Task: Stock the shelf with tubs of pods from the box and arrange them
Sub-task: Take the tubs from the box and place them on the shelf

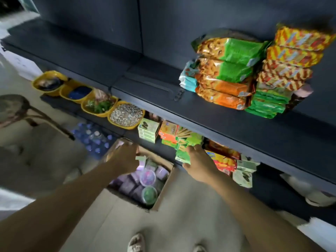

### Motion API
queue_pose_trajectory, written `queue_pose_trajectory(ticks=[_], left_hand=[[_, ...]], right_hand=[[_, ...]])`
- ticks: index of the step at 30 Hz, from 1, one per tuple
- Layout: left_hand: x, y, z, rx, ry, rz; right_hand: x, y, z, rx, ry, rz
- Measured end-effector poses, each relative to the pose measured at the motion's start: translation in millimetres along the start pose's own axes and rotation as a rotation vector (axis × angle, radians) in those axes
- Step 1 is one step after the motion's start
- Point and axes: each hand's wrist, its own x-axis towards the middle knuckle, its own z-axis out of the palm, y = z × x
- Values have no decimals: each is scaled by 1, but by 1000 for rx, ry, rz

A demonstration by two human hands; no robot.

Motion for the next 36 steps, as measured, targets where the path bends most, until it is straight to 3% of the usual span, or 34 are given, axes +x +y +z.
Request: queue_pose_trajectory(ticks=[6, 14, 25, 36], left_hand=[[26, -91, 82, -53, -126, -92], [78, -147, 181, -174, -215, -207], [229, -168, 332, -250, -181, -287], [368, -148, 458, -348, -2, -460]], right_hand=[[44, -17, 104, 45, -197, 75], [131, -12, 206, 75, -364, 87], [269, 33, 367, 190, -388, 153], [349, 68, 529, 430, -430, 284]])
